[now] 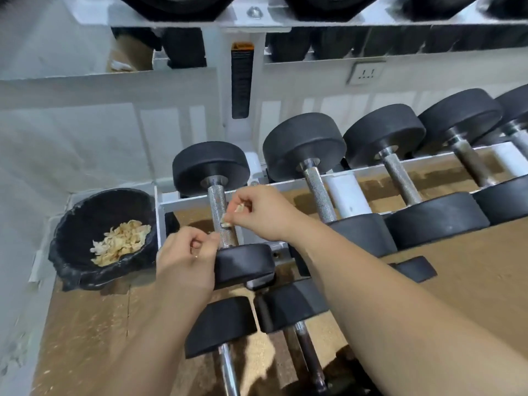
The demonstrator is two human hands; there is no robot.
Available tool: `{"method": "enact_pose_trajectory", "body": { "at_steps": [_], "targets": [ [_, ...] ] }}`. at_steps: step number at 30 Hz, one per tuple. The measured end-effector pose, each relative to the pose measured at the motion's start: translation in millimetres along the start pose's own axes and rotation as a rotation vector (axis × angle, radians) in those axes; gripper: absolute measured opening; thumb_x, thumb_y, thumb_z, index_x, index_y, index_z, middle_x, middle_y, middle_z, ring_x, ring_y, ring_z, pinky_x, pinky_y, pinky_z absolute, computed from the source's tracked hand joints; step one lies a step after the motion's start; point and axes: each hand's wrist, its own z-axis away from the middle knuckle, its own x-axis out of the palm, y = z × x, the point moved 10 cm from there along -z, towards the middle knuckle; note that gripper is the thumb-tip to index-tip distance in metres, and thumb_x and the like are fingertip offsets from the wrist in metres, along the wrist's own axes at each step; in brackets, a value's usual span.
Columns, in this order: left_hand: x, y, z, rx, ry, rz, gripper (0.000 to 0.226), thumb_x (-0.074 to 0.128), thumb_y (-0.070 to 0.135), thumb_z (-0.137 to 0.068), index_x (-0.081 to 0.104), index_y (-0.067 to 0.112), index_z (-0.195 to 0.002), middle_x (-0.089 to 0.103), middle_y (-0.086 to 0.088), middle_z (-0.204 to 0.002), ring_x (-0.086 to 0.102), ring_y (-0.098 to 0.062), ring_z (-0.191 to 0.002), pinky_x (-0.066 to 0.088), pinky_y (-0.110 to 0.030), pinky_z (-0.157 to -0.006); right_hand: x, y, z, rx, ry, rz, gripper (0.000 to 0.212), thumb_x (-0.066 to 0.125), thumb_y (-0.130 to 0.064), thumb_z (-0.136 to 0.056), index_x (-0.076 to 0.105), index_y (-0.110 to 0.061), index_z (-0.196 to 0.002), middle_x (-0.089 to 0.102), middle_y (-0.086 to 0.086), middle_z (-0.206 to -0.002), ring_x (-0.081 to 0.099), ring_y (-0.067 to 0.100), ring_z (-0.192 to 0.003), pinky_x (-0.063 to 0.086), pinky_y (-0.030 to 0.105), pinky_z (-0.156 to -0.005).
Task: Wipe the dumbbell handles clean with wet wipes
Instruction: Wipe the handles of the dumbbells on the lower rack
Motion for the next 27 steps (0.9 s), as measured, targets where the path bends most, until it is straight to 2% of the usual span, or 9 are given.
{"method": "enact_pose_trajectory", "body": {
  "at_steps": [3,7,10,13,15,17,20,23,27],
  "targets": [
    [-13.0,-12.4,-5.8,0.003,-0.024,0.051,0.031,0.056,0.051,-0.096,0.059,0.023,-0.080,0.059,0.001,-0.089,0.053,-0.018,-0.089,0.039,-0.036,-0.072,10.2,3.6,-2.1,0.009,-0.050,0.004,0.018,0.082,-0.032,-0.079,0.068,-0.022,-0.076,0.057,-0.011,-0.065,0.047,0.003,-0.059,0.037,0.016,-0.057],
    [-20.2,-22.7,-24.6,-0.119,-0.046,0.174,0.028,0.064,0.046,-0.093,0.058,0.023,-0.078,0.058,-0.001,-0.077,0.053,-0.022,-0.071,0.040,-0.037,-0.066,31.0,-2.7,-12.7,-0.015,-0.155,0.092,0.015,0.081,-0.027,-0.080,0.068,-0.020,-0.081,0.061,-0.009,-0.070,0.051,0.003,-0.061,0.044,0.019,-0.062],
    [-14.6,-28.5,-26.0,-0.156,-0.124,0.224,0.029,0.066,0.044,-0.092,0.058,0.019,-0.077,0.049,0.007,-0.062,0.048,-0.017,-0.061,0.037,-0.035,-0.061,31.7,-10.2,-25.2,-0.040,-0.130,0.060,0.010,0.077,-0.021,-0.083,0.068,-0.020,-0.086,0.067,-0.005,-0.073,0.057,0.006,-0.063,0.049,0.025,-0.067],
    [-4.8,-29.8,-21.8,-0.114,-0.208,0.178,0.029,0.072,0.040,-0.088,0.059,0.018,-0.075,0.045,0.013,-0.055,0.046,-0.012,-0.057,0.040,-0.034,-0.061,22.5,-18.2,-34.6,-0.099,-0.030,0.147,0.019,0.076,-0.022,-0.084,0.062,-0.026,-0.096,0.065,-0.004,-0.075,0.059,0.013,-0.068,0.049,0.027,-0.069],
    [1.7,-37.1,-18.5,-0.135,-0.233,0.183,0.030,0.073,0.043,-0.086,0.058,0.020,-0.072,0.044,0.013,-0.057,0.049,-0.015,-0.060,0.044,-0.034,-0.065,16.0,-16.7,-36.0,-0.102,0.034,0.150,0.019,0.077,-0.022,-0.083,0.062,-0.021,-0.095,0.060,-0.006,-0.069,0.053,0.010,-0.061,0.045,0.025,-0.063],
    [4.1,-39.9,-17.2,-0.129,-0.232,0.185,0.034,0.068,0.055,-0.079,0.057,0.023,-0.071,0.046,0.010,-0.064,0.047,-0.015,-0.062,0.038,-0.033,-0.063,12.8,-13.5,-31.7,-0.104,0.077,0.139,0.012,0.078,-0.019,-0.083,0.068,-0.015,-0.090,0.057,-0.010,-0.066,0.049,0.005,-0.058,0.040,0.022,-0.062],
    [3.4,-38.8,-18.4,-0.085,-0.203,0.179,0.040,0.059,0.065,-0.071,0.055,0.026,-0.071,0.049,0.004,-0.074,0.048,-0.016,-0.066,0.036,-0.032,-0.065,23.2,-14.9,-18.2,-0.159,-0.023,0.179,0.005,0.079,-0.017,-0.084,0.074,-0.016,-0.085,0.063,-0.007,-0.071,0.053,0.006,-0.062,0.042,0.020,-0.063],
    [5.3,-35.0,-18.3,-0.043,-0.169,0.117,0.038,0.054,0.063,-0.075,0.054,0.026,-0.072,0.051,0.004,-0.076,0.052,-0.016,-0.073,0.042,-0.037,-0.070,31.3,-24.7,-16.6,-0.257,-0.121,0.222,0.004,0.079,-0.016,-0.085,0.075,-0.017,-0.086,0.064,-0.006,-0.074,0.057,0.009,-0.067,0.045,0.020,-0.065],
    [14.4,-25.9,-22.7,0.004,-0.183,0.001,0.026,0.055,0.051,-0.089,0.055,0.026,-0.082,0.050,0.006,-0.087,0.054,-0.018,-0.084,0.047,-0.041,-0.086,17.7,-44.6,-45.1,-0.402,0.083,0.387,0.004,0.074,-0.019,-0.088,0.077,-0.016,-0.089,0.064,-0.004,-0.077,0.054,0.004,-0.071,0.044,0.020,-0.069]
  ]
}}
